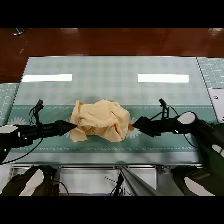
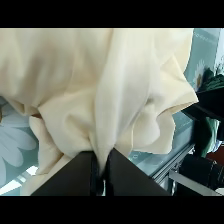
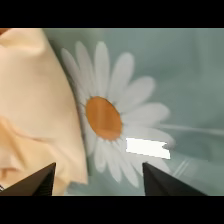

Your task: Fold the shirts.

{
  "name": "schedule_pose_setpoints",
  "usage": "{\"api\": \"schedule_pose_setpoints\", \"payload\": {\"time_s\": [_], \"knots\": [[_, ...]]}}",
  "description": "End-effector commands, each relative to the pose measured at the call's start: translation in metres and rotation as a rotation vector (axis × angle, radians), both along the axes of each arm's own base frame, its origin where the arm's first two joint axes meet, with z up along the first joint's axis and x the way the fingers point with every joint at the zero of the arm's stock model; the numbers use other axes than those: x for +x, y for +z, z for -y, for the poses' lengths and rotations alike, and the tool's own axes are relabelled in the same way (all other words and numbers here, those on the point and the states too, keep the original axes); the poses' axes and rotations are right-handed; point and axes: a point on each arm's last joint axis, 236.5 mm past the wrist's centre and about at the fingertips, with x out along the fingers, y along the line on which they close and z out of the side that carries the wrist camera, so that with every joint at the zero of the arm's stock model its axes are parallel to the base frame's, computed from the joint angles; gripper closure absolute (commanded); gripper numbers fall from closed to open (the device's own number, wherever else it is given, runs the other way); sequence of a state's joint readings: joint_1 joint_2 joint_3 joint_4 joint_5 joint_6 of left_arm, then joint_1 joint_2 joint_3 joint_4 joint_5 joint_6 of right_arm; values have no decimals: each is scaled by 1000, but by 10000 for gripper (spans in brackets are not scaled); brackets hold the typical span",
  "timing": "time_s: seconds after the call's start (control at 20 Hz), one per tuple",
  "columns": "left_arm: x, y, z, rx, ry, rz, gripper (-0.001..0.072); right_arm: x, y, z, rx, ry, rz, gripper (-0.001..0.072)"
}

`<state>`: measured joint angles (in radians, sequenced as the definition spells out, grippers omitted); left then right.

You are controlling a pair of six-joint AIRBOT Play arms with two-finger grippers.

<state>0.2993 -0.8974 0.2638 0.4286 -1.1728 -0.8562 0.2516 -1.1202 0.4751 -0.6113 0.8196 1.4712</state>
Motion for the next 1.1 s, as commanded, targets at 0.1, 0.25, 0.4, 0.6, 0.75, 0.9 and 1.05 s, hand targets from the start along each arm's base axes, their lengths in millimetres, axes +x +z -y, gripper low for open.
{"api": "schedule_pose_setpoints", "payload": {"time_s": [0.1, 0.25, 0.4, 0.6, 0.75, 0.9, 1.05], "knots": [[2, 1, 0, -4, 3, 10, 674, 26, -14, -43, 6, 86, -34, 91], [2, 1, 0, -4, 3, 10, 674, 42, -20, -59, 7, 114, -37, 99], [4, 3, 0, -10, 10, 15, 673, 54, -13, -70, 18, 195, 22, 668], [54, 68, -10, 19, 16, 270, 675, 122, 90, -36, -6, 235, 254, 690], [125, 202, -19, 66, 81, 627, 676, 193, 249, 10, -139, 118, 630, 690], [148, 352, -27, 205, 166, 924, 676, 190, 410, 28, -219, 99, 967, 690], [115, 465, -45, 402, 217, 1117, 676, 128, 510, 44, -277, 124, 1182, 690]]}}
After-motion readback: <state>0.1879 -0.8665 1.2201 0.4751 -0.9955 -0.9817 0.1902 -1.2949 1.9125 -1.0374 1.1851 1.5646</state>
